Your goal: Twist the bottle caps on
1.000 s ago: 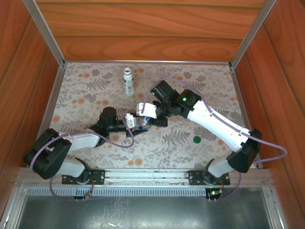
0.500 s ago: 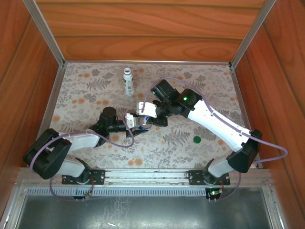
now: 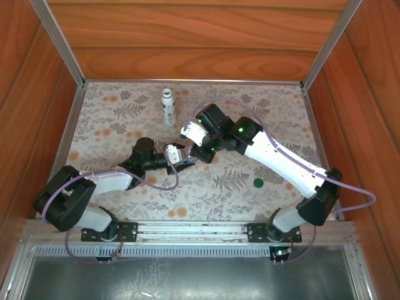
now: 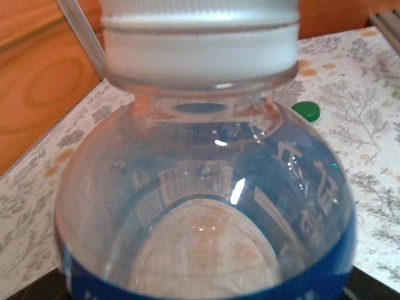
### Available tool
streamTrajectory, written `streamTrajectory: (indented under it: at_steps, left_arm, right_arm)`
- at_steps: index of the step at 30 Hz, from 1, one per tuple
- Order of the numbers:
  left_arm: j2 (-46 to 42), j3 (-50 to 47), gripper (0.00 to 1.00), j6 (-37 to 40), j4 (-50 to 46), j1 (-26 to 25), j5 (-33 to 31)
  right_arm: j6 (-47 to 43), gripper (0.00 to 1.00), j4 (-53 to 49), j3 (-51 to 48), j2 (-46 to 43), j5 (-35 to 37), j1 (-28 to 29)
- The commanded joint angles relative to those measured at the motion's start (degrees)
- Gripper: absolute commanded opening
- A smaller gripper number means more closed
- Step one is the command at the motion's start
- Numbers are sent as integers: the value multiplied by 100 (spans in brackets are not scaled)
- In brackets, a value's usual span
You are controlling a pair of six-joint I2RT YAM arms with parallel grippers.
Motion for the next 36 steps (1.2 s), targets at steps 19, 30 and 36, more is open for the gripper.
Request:
streamTrajectory:
  at_steps: [19, 30, 36]
  left_arm:
    - [42, 196, 57, -105, 31, -19, 48]
    - [119, 980, 57, -2117, 31, 3, 1486]
    - [99, 1104, 57, -2338, 31, -27, 1688]
  right_arm:
    - [1540, 49, -61, 208, -21, 291, 0]
    - [640, 69, 3702, -2534, -2408, 220, 0]
    - [703, 68, 4152, -2976, -2716, -236, 2]
